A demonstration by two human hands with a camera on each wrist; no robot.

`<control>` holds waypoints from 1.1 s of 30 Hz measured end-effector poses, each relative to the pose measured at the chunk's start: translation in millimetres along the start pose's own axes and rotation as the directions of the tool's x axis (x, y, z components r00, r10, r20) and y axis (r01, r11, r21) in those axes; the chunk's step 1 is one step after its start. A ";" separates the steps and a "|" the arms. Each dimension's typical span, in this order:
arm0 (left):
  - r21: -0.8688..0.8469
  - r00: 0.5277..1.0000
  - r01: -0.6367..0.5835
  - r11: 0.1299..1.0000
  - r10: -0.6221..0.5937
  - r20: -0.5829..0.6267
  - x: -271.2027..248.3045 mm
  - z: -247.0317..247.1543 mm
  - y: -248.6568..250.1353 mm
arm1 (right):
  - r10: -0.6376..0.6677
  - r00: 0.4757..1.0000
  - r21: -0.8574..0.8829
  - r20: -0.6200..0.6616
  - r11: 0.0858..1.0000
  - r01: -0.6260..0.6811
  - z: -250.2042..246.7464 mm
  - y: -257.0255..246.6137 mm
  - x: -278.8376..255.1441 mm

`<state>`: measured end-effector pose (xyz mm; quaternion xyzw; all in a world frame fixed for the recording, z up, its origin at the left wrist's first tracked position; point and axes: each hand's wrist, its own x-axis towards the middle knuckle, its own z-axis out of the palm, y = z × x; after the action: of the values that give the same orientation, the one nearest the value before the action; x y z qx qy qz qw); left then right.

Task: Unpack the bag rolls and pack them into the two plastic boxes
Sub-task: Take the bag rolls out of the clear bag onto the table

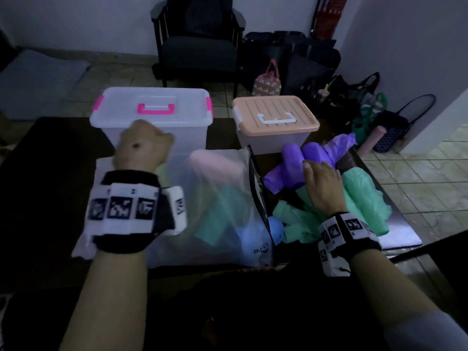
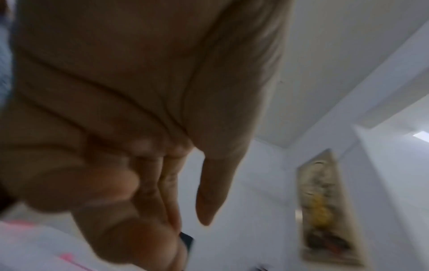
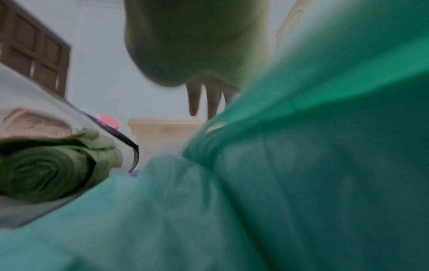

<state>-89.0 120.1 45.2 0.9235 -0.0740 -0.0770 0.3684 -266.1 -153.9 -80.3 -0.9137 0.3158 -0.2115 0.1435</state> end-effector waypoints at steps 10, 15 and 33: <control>0.251 0.892 -0.262 0.932 0.134 0.432 -53.5 113.1 38.7 | -0.201 0.924 0.298 0.325 0.949 0.102 -21.7 -34.7 -15.9; -0.160 0.826 0.046 0.986 0.052 0.561 -44.1 103.9 8.4 | -0.334 0.582 0.311 0.742 0.939 0.143 -21.9 -62.2 -33.4; -0.594 0.953 0.240 0.768 -0.072 0.293 -51.9 103.8 -23.5 | 0.030 0.850 -0.179 0.527 0.981 0.076 -46.2 -60.7 -29.1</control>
<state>-158.3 77.5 -40.9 0.7348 -0.0131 -0.2448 0.6324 -277.5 -95.3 -24.6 -0.9499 0.2724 0.0770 0.1325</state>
